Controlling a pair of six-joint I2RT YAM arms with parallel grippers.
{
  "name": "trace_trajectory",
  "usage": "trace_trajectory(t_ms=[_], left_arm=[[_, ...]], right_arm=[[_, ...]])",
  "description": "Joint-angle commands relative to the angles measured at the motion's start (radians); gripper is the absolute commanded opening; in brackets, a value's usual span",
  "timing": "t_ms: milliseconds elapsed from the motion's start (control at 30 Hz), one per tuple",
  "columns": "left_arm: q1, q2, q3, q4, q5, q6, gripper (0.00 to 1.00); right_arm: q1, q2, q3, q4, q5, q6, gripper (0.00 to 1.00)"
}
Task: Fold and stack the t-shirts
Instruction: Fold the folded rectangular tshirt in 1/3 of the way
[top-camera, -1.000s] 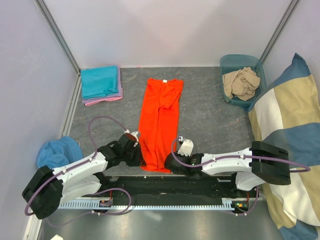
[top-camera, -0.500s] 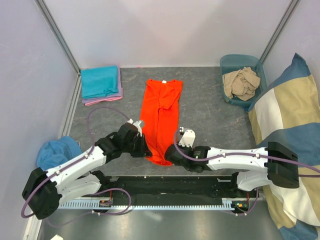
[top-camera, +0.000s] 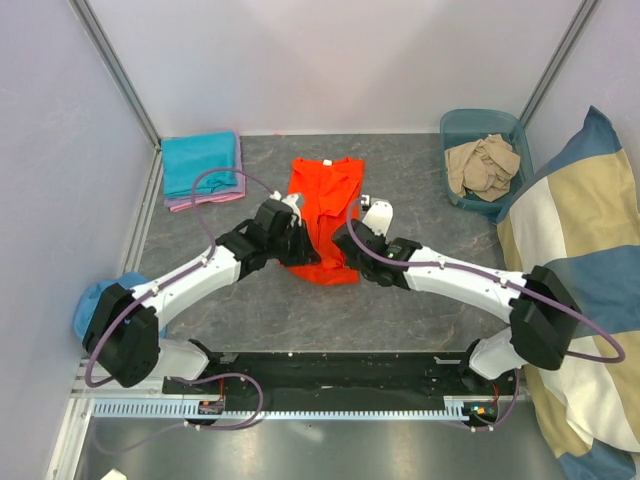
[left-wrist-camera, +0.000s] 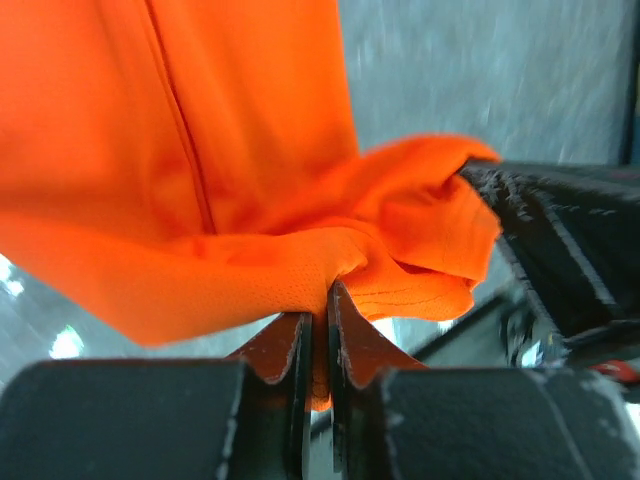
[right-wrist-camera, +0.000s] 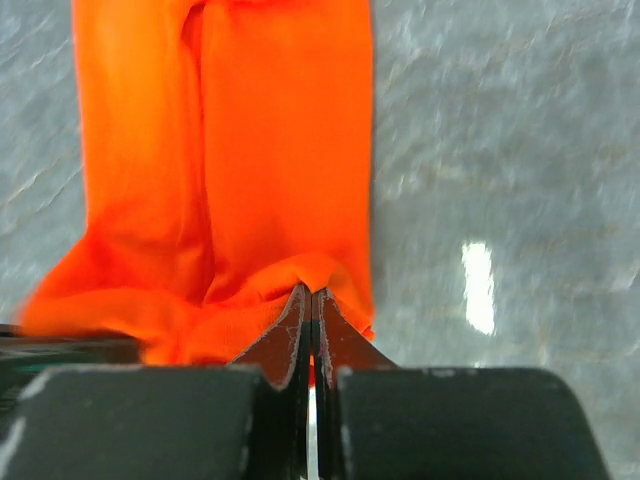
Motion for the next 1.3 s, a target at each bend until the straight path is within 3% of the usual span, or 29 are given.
trace_trajectory(t_ms=[0, 333, 1067, 1100, 1133, 1167, 1233, 1267], left_arm=[[0.098, 0.077, 0.089, 0.094, 0.003, 0.075, 0.05], [0.238, 0.256, 0.172, 0.16, 0.078, 0.09, 0.04], [0.305, 0.336, 0.205, 0.221, 0.09, 0.058, 0.04], [0.308, 0.35, 0.207, 0.226, 0.09, 0.055, 0.08], [0.318, 0.361, 0.211, 0.232, 0.089, 0.054, 0.1], [0.324, 0.37, 0.215, 0.24, 0.083, 0.046, 0.12], [0.359, 0.408, 0.244, 0.244, 0.092, 0.034, 0.31], [0.374, 0.418, 0.256, 0.258, 0.107, 0.018, 0.37]], right_arm=[[-0.072, 0.082, 0.073, 0.107, -0.061, -0.138, 0.0], [-0.19, 0.253, 0.218, 0.164, -0.157, -0.238, 0.0], [-0.307, 0.42, 0.385, 0.189, -0.293, -0.305, 0.0], [-0.318, 0.427, 0.391, 0.191, -0.298, -0.314, 0.07], [-0.324, 0.443, 0.409, 0.189, -0.308, -0.323, 0.37], [-0.334, 0.449, 0.42, 0.189, -0.319, -0.331, 0.5], [-0.382, 0.438, 0.431, 0.184, -0.324, -0.345, 0.76], [-0.4, 0.429, 0.431, 0.184, -0.328, -0.349, 0.8]])
